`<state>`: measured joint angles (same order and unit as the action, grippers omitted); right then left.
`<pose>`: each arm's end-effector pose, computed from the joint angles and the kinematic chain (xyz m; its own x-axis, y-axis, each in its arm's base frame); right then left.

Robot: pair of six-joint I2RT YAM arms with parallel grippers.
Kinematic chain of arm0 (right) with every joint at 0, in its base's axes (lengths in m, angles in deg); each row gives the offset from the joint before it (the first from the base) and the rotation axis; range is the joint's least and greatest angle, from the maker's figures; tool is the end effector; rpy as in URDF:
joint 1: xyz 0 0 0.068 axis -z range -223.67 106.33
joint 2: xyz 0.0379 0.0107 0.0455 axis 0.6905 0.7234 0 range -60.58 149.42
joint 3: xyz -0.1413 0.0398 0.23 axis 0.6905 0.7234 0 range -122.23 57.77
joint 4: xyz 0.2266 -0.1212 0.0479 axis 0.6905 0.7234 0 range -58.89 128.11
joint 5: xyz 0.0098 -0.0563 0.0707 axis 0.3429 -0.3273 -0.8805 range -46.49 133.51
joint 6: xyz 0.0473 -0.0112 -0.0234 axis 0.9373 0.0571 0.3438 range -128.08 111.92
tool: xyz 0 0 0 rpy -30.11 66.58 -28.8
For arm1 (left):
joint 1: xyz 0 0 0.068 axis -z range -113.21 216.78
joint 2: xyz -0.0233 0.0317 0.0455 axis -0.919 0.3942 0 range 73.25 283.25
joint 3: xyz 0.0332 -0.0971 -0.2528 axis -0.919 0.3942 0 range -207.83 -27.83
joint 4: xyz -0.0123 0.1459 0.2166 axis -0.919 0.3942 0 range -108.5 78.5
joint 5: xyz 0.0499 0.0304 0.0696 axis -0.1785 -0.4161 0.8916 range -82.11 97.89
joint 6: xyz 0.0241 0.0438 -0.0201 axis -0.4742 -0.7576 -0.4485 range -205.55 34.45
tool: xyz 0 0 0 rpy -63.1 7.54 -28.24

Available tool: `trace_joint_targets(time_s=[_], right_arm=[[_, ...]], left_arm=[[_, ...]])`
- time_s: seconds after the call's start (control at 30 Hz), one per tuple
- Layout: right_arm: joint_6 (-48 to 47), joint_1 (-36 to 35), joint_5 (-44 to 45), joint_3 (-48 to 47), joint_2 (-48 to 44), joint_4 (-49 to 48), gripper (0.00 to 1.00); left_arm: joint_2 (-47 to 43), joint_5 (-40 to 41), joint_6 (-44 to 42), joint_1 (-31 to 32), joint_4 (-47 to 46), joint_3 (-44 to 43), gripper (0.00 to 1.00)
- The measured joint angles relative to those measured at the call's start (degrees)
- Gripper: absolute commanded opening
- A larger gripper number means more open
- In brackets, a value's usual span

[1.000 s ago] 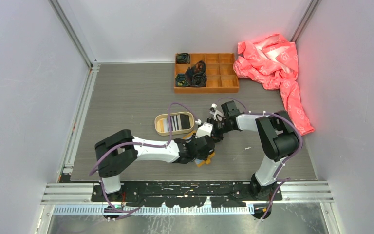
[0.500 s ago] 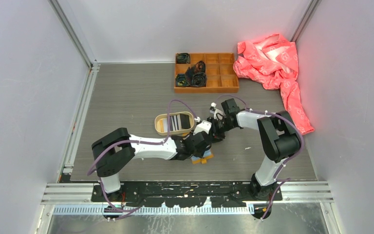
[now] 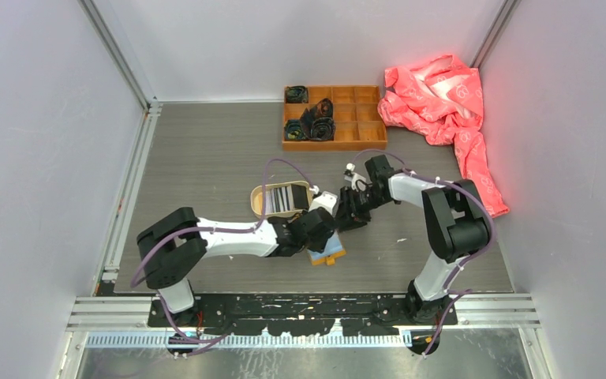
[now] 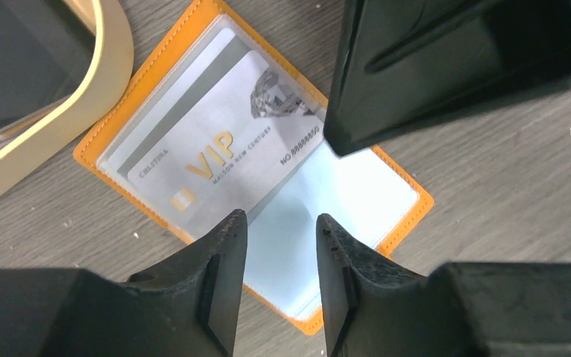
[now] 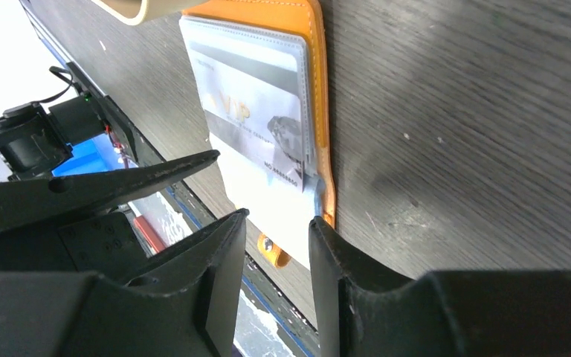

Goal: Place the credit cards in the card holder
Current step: Insert the credit card into the card holder.

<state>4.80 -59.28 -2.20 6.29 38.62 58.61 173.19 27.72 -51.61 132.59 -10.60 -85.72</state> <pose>0.2788 0.1044 0.1377 -0.9889 -0.1147 -0.0944 -0.1470 0.6656 0.7316 0.1573 -0.3205 0.1718 -0.6893 0.2529 -0.6788 0.4626 0.8749 -0.1437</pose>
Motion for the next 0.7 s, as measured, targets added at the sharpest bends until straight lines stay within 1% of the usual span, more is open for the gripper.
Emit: trace_joint_targets(time_s=[0.07, 0.17, 0.3, 0.4, 0.47, 0.53, 0.57, 0.63, 0.7], right_arm=[[-1.3, 0.5, 0.0, -0.6, -0.4, 1.4, 0.42], [-4.0, 0.8, -0.3, -1.4, -2.2, 3.2, 0.41], [-10.2, 0.9, -0.2, -3.3, -5.9, 6.6, 0.4], [-17.4, 0.7, 0.2, -3.7, -10.5, 8.4, 0.39], [-22.9, 0.3, 0.7, -2.2, -15.3, 8.0, 0.37], [-28.9, -0.7, 0.5, 1.6, -22.3, 6.3, 0.35], [-31.5, -1.3, 0.1, 3.6, -25.4, 5.6, 0.3], [-39.4, -3.7, -1.8, 8.1, -31.9, 5.1, 0.25], [-46.2, -7.3, -3.7, 9.3, -33.9, 6.8, 0.25]], left_arm=[[-2.2, -0.8, 0.0, -0.1, -1.3, 2.1, 0.4], [-7.7, -1.6, 0.1, -0.2, -3.1, 7.1, 0.42], [-15.0, -2.9, 0.1, -1.2, -6.0, 13.0, 0.45], [-19.4, -5.3, -0.3, -4.0, -9.0, 17.4, 0.51], [-21.5, -8.2, -0.6, -6.9, -11.5, 20.5, 0.51], [-23.2, -11.6, -0.7, -10.3, -14.0, 23.9, 0.51], [-23.9, -13.1, -0.7, -11.8, -15.0, 25.4, 0.51], [-25.3, -14.9, -0.6, -14.3, -16.2, 27.9, 0.51], [-26.7, -16.2, -0.3, -15.6, -17.3, 30.1, 0.5]])
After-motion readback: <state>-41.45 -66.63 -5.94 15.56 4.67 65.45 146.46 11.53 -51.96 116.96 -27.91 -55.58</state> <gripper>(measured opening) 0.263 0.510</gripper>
